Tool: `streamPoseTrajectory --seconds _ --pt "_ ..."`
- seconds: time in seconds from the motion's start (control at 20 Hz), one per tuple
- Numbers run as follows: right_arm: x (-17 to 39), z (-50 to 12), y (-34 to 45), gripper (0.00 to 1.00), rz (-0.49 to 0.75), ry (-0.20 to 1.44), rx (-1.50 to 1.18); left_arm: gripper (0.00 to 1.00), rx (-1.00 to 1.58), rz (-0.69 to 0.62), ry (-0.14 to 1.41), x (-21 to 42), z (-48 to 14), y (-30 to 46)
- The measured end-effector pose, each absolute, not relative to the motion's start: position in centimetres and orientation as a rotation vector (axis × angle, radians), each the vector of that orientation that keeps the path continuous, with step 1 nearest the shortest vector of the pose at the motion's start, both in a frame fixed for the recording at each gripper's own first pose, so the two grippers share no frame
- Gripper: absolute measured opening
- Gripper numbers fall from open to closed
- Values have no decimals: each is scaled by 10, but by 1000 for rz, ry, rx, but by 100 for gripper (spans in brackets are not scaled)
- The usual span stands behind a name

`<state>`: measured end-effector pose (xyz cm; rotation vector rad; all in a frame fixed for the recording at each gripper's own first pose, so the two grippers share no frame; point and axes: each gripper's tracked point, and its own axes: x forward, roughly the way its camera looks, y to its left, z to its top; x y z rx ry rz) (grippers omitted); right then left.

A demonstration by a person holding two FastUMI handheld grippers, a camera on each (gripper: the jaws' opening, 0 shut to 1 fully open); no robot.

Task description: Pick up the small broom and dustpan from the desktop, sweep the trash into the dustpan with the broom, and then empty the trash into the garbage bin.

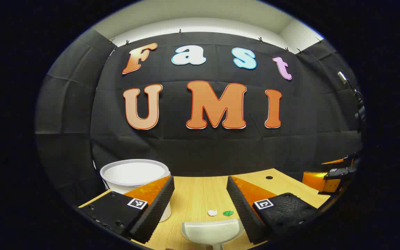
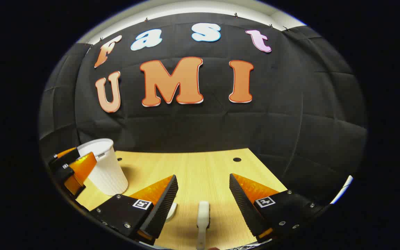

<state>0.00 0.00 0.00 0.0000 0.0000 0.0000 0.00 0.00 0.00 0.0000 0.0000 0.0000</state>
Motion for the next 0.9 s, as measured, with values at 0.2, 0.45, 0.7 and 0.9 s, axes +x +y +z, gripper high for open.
streamPoseTrajectory --seconds 0.2,0.45,0.7,0.9 --pt "-1 -14 7 93 1 51 7 95 -33 -19 20 8 -6 4" --pt "2 0 14 93 16 16 -21 95 -25 -35 -37 -1 6 -1" --pt "7 5 22 93 45 7 -23 95 -15 -19 -19 8 8 0" --pt "10 0 19 93 56 23 -26 95 -16 -12 -3 9 4 -1"
